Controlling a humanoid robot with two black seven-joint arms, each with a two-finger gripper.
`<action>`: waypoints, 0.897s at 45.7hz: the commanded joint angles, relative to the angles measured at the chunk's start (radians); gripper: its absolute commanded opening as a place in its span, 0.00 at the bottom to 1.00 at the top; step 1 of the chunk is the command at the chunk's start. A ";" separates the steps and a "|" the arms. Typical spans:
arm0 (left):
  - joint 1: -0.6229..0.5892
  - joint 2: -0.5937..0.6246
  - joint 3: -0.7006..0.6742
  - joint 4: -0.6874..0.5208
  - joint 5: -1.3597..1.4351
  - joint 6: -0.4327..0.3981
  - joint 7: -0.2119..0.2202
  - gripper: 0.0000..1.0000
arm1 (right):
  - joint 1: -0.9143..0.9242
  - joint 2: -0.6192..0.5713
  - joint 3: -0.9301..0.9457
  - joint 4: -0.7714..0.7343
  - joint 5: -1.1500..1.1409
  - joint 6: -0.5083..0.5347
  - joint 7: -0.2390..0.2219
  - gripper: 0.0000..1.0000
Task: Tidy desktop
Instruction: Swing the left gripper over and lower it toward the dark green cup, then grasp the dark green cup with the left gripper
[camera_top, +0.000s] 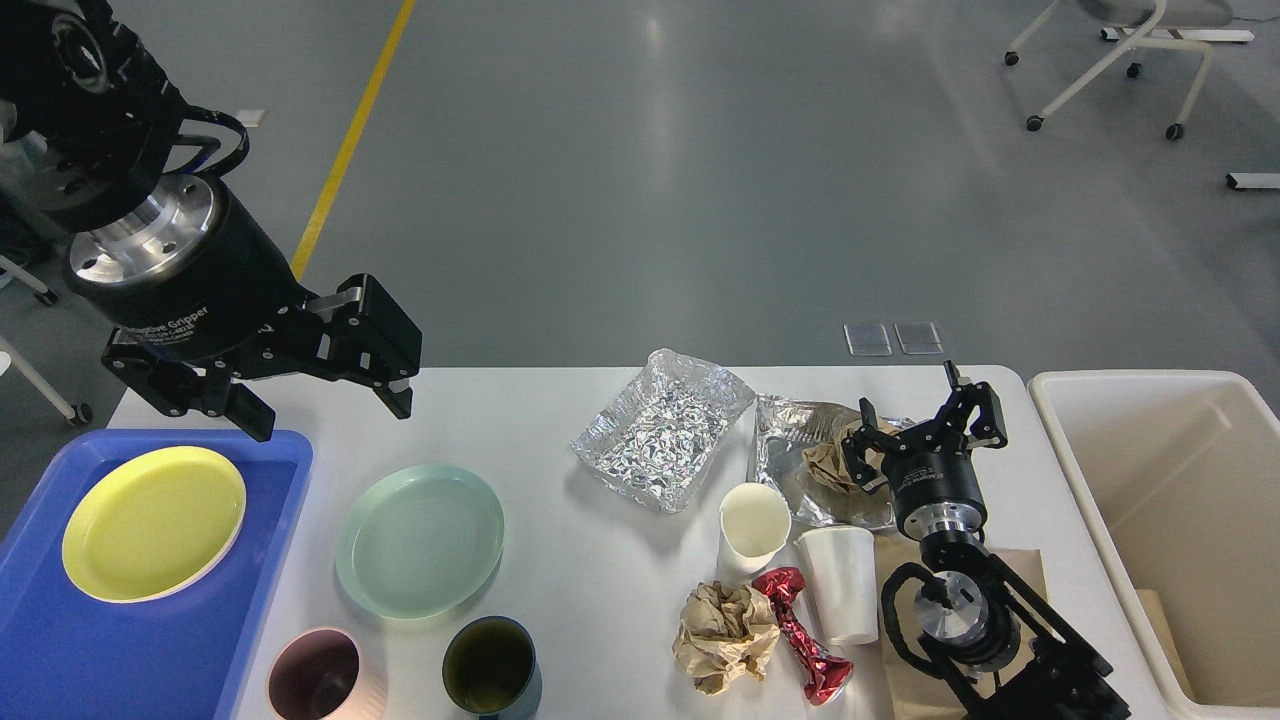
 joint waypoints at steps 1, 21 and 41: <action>0.074 0.015 -0.046 -0.001 0.077 0.011 0.002 0.96 | 0.000 0.000 0.000 0.000 0.000 0.000 0.001 1.00; 0.539 -0.008 -0.223 0.010 0.327 0.341 0.005 0.93 | 0.000 0.000 0.000 0.000 0.000 0.000 0.001 1.00; 0.882 -0.178 -0.257 0.142 0.334 0.652 0.028 0.93 | 0.000 0.000 0.000 0.000 0.000 0.000 0.001 1.00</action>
